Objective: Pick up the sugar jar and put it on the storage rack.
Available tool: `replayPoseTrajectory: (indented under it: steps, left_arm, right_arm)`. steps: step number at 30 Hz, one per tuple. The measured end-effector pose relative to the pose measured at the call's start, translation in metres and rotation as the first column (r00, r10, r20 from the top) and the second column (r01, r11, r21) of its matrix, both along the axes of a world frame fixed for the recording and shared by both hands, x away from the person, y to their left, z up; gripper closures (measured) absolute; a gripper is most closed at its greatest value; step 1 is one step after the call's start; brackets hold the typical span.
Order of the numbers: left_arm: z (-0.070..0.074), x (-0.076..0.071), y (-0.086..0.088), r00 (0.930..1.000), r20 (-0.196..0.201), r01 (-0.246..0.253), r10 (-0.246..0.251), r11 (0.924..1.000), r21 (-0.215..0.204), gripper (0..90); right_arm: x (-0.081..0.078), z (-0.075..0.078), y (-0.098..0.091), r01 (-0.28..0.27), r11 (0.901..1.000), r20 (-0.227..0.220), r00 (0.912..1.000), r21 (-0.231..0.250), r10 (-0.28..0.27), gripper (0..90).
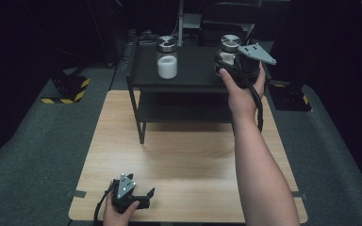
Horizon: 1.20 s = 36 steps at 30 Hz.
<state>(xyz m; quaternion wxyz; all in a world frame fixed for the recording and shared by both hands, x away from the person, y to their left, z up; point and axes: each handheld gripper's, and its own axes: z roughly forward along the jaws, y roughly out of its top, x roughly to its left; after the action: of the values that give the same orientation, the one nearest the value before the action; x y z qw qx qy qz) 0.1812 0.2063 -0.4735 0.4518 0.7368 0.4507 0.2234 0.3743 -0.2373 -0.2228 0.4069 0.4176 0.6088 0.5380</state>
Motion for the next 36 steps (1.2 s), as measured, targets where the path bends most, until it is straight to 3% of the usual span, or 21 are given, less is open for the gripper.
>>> replayPoseTrajectory:
  steps: [6, 17, 27, 30, 36]
  left_arm:
    - [0.0, 0.0, 0.0, 1.0, 0.001, 0.0, 0.0, 1.0, 0.001, 0.8]
    - [0.0, 0.0, 0.0, 1.0, 0.003, 0.005, -0.005, 1.0, 0.006, 0.8]
    - [0.001, 0.0, -0.001, 1.0, 0.001, 0.006, -0.006, 0.9999, 0.009, 0.8]
    - [0.0, 0.0, -0.001, 1.0, 0.002, 0.005, -0.005, 0.9999, 0.009, 0.8]
    - [0.001, 0.0, -0.001, 1.0, 0.002, 0.005, -0.005, 0.9999, 0.012, 0.8]
  right_arm:
    - [0.001, -0.006, -0.001, -0.001, 0.9998, 0.012, 0.9999, 0.022, 0.001, 30.1]
    - [0.002, -0.003, -0.003, -0.01, 0.9999, 0.013, 0.9999, 0.009, 0.009, 28.3]
    - [-0.002, -0.001, -0.003, -0.015, 0.9999, 0.041, 0.9991, 0.005, 0.015, 0.3]
    - [-0.004, -0.002, -0.008, -0.051, 0.9987, 0.046, 0.9976, -0.007, 0.052, 0.2]
    - [-0.011, -0.002, -0.012, -0.072, 0.9974, 0.037, 0.9967, 0.0, 0.072, 0.2]
